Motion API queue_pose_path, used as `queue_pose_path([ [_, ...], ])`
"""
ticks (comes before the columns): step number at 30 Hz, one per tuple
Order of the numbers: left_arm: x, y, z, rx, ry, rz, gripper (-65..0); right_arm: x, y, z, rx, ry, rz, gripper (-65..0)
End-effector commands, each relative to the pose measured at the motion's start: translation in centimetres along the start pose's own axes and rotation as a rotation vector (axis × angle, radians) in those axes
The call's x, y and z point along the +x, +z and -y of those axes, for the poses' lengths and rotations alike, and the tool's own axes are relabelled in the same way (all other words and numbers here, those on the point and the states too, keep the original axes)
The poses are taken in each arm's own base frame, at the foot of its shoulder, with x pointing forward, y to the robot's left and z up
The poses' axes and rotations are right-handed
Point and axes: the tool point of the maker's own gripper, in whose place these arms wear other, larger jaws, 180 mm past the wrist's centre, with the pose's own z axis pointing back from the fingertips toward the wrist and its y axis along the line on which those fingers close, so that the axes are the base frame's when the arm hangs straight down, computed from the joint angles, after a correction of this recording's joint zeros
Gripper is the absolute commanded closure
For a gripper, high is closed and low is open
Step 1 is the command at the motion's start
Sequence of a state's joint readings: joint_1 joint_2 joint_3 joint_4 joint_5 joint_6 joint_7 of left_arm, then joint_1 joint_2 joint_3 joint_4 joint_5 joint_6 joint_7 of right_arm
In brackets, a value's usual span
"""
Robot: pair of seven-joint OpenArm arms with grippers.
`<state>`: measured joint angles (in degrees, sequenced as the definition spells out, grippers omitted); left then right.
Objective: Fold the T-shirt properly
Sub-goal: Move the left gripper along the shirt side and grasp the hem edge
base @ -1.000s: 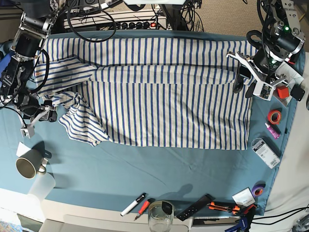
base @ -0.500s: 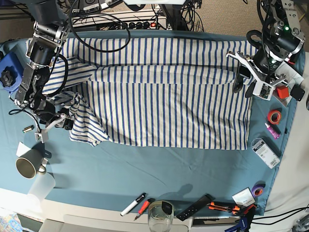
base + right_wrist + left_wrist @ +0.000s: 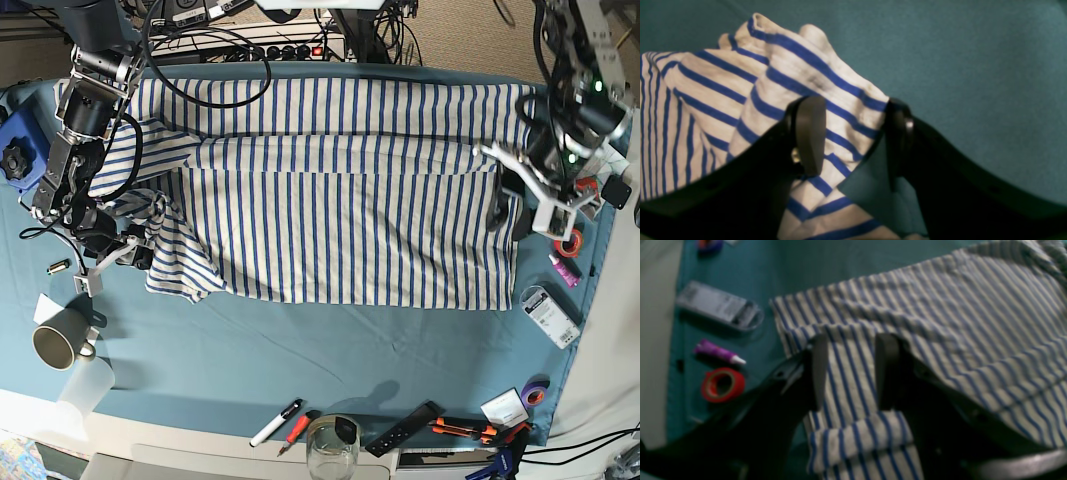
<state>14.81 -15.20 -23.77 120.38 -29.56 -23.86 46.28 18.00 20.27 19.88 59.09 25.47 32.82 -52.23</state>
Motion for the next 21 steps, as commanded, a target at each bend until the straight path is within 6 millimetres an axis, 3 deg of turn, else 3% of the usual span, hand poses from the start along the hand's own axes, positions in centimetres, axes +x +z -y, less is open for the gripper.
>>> queue_pose_path([
  [1, 0.8, -0.6, -0.8, 0.006, 0.011, 0.031, -24.5, -0.7, 0.2, 0.5, -0.021, 0.015, -0.061, -28.6],
  [5, -0.7, -4.0, -2.6, -0.003, 0.089, -0.017, -24.5, -0.8, 0.2, 0.5, -0.021, 0.014, -0.063, -28.6],
  [12, -0.6, -9.5, -2.3, -0.015, 0.032, -0.109, -24.5, -0.9, 0.2, 0.5, -0.021, 0.015, -0.069, -28.6],
  [17, -0.1, -12.9, -4.2, 0.113, -0.037, -0.191, -24.5, -1.2, 0.2, 0.5, -0.022, 0.014, -0.087, -28.6],
  [21, 0.2, -14.6, -6.9, 0.221, -0.043, -0.24, -24.5, -1.3, 0.2, 0.5, -0.022, 0.014, -0.091, -28.6],
])
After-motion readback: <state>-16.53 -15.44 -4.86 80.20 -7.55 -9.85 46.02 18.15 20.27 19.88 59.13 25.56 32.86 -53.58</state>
